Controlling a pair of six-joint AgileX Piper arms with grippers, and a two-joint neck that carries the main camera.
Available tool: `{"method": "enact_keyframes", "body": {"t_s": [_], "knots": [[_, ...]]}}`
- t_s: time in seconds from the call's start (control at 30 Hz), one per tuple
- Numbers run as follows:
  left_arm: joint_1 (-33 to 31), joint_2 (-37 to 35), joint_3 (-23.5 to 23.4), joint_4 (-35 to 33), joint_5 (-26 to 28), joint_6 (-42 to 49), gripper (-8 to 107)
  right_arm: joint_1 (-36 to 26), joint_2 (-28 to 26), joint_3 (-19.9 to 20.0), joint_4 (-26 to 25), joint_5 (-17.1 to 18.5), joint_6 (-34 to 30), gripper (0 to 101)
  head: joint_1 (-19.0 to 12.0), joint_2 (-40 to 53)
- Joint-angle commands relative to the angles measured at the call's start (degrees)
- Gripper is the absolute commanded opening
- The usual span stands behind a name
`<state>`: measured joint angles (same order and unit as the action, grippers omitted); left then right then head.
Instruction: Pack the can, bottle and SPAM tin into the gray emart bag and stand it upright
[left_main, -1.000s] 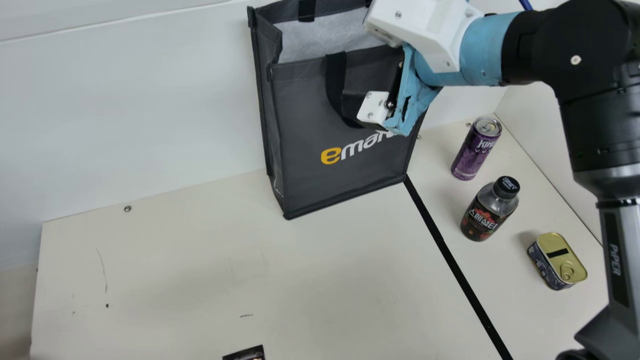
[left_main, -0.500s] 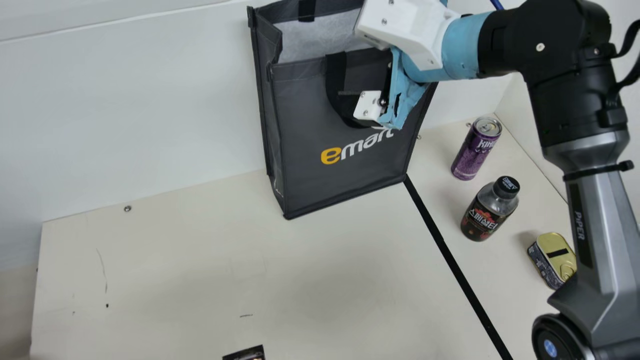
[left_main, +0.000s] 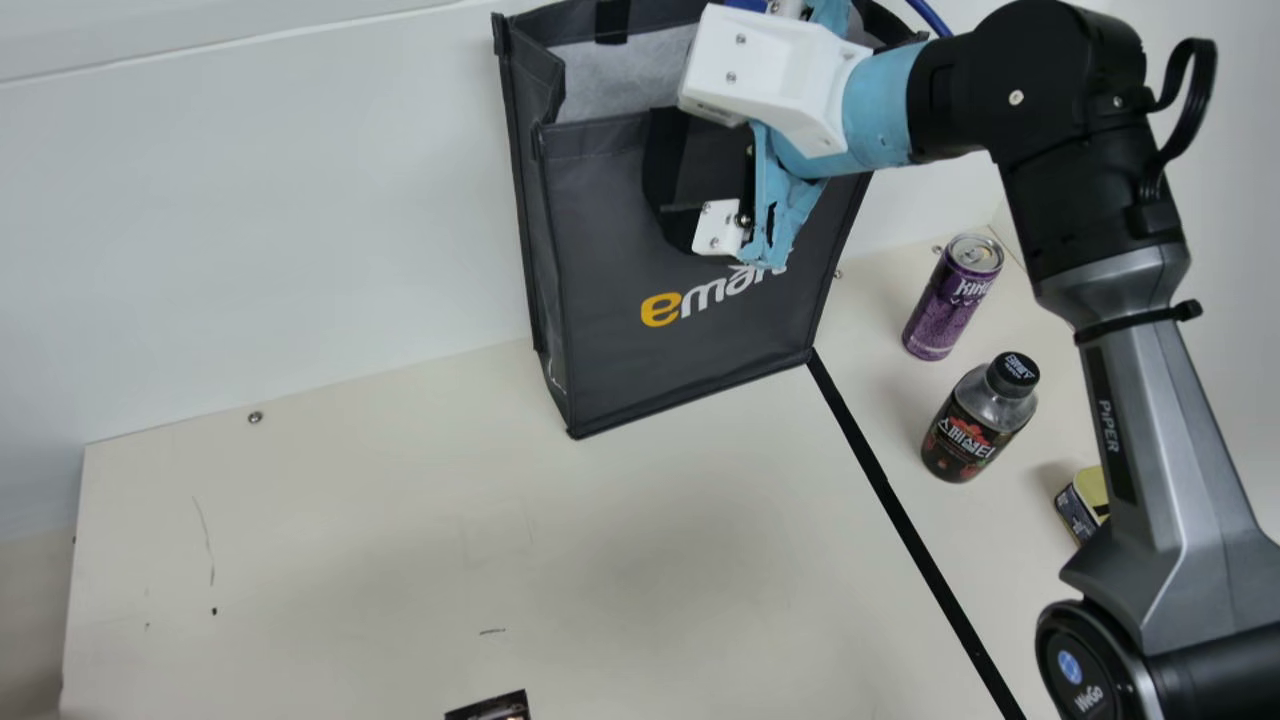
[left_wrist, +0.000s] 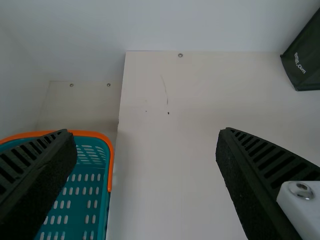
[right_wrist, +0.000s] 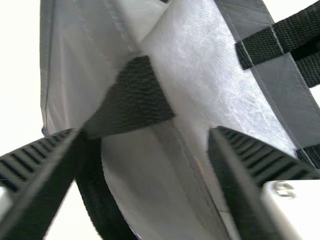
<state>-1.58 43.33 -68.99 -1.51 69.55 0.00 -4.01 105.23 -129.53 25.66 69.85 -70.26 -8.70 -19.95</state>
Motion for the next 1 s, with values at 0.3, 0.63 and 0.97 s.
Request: {"method": "enact_keyframes", "body": {"t_s": [0.3, 0.63, 0.97], "knots": [[0.0, 0.0, 0.0, 0.0, 0.0, 0.0, 90, 0.17, 0.82, 0.39, 0.79, 0.05, -1.51, 0, -1.3, -0.05], [0.0, 0.0, 0.0, 0.0, 0.0, 0.0, 90, -0.31, 0.89, 0.62, 1.63, 0.05, -2.93, 0, -1.3, -0.05], [0.0, 0.0, 0.0, 0.0, 0.0, 0.0, 90, -0.46, -1.16, 1.15, 1.71, 0.05, -2.63, 0, -1.3, -0.05]]}}
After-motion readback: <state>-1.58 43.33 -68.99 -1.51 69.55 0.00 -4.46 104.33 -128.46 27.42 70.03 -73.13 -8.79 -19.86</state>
